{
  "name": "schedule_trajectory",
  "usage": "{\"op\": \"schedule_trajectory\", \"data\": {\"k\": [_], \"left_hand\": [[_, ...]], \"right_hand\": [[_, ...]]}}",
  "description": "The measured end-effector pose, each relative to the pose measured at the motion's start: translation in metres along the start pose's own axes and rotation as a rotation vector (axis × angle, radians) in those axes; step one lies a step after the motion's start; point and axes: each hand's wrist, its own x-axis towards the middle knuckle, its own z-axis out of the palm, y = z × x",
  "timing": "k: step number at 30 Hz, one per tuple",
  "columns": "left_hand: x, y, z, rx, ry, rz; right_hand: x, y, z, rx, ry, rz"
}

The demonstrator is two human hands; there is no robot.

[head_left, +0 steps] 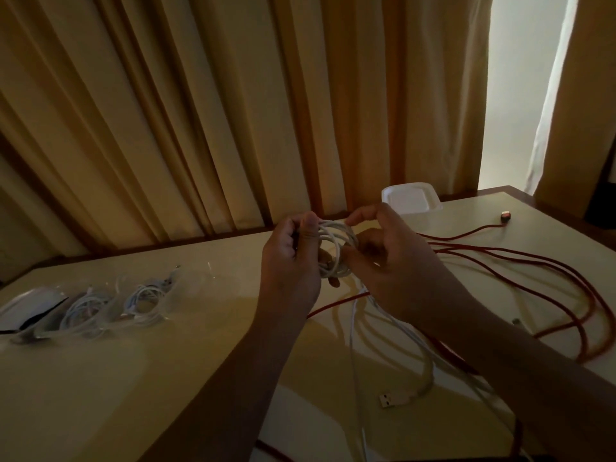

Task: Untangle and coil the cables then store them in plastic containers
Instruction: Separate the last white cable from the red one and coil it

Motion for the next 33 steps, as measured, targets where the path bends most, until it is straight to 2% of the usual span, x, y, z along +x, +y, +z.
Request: {"op": "schedule_trajectory", "data": {"k": [3,8,14,23,28,33], "left_hand": [[0.000,0.000,0.001,-0.036,-0.023,-0.046],[-0.005,0.006,0.003,-0.176,-0.142,-0.163],[-0.007,0.007,0.004,-0.209,-0.175,-0.248],[-0.005,0.012,0.001,-0.123,-0.143,-0.210],[-0.008,0.016,-0.005,-0.259,-0.175,-0.257],[-0.010,0.012,-0.001,-0.236,-0.177,-0.293]], "right_hand": [[-0.002,-0.002,0.000,0.221,-0.099,0.082],[-0.002,0.007,-0.003,0.785,-0.141,0.284],[0.000,0.018,0.002,1.031,-0.202,0.378],[0.002,0.006,-0.002,1.066,-0.299,0.386],[0.000,0.005,-0.004,0.805,-0.190,0.304],[-0.002,0.003,-0.001,0.689,-0.129,0.289]]}}
